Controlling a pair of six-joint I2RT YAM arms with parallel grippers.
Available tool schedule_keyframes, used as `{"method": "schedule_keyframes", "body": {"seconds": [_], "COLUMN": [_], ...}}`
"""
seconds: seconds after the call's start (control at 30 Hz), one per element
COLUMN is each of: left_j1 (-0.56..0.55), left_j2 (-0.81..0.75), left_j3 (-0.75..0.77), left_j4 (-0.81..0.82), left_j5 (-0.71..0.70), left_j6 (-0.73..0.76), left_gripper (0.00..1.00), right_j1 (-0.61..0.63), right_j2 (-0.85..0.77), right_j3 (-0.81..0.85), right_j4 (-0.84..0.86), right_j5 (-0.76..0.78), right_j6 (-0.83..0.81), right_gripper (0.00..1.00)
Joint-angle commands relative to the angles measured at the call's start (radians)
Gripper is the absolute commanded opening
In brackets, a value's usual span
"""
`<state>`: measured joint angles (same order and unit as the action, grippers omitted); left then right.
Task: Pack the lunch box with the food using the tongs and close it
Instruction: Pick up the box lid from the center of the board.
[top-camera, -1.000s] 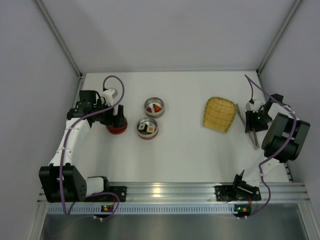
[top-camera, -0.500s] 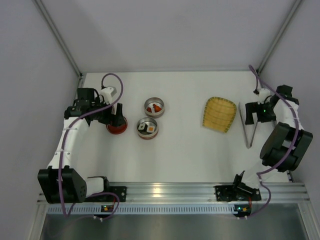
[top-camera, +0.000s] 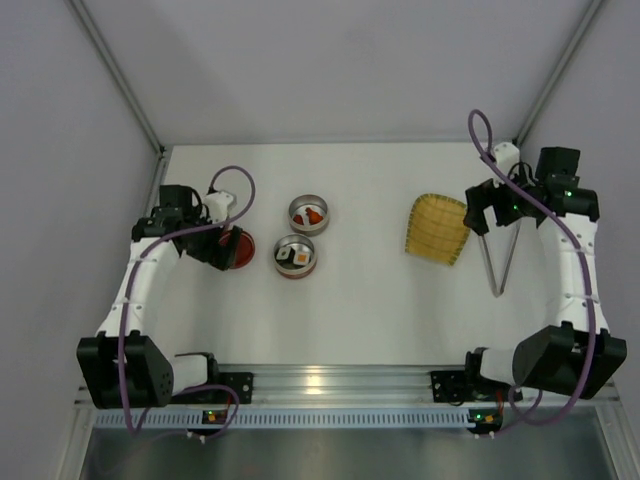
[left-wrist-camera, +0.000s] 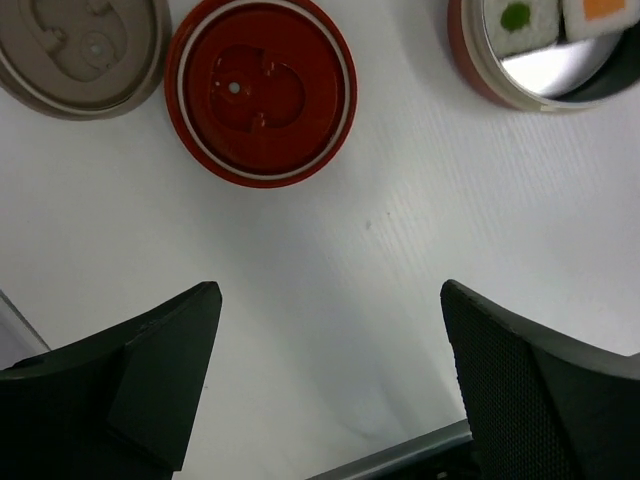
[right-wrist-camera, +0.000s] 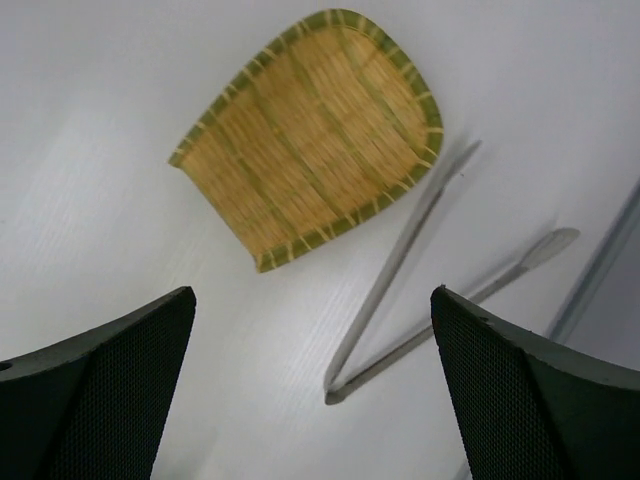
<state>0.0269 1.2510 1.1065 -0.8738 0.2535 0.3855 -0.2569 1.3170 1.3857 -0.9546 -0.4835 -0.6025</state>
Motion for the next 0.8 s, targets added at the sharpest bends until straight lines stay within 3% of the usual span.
{"method": "schedule_keyframes", "body": {"seconds": [0.0, 0.13, 0.17, 0.3, 0.53, 0.77], "left_j1": [0.005, 0.002, 0.002, 0.002, -0.001, -0.012], "left_j2": [-0.024, 0.08, 0.103, 0.2, 0.254, 0.346], "left_j3": [-0.048, -0.019, -0.008, 0.018, -0.028, -0.046], "left_j4": [-0.021, -0.037, -0.037, -0.017, 0.071, 0.142], "left_j5": [0.064, 0.093, 0.092, 0.092, 0.176, 0.147], "left_j6": [0.252, 0.417, 0.443, 0.603, 0.78, 0.84], "left_gripper": [0.94, 0.79, 0.71, 0.61, 0.59, 0.57], "right_j1": [0.07, 0.108, 0.11, 0.114, 0.116, 0.114], "right_j2": [-0.05, -0.056, -0.056, -0.071, -0.097, -0.096], "right_j3": [-0.043, -0.059, -0.066, -0.097, -0.142, -0.16], "right_j4": [-0.059, -0.058, -0.058, -0.05, -0.058, -0.052], "right_j5": [-0.075, -0.133, -0.142, -0.158, -0.158, -0.158], "right_j6": [-0.014, 0.026, 0.03, 0.041, 0.037, 0.044], "right_gripper": [0.99, 0.99, 0.99, 0.99, 0.99, 0.99]}}
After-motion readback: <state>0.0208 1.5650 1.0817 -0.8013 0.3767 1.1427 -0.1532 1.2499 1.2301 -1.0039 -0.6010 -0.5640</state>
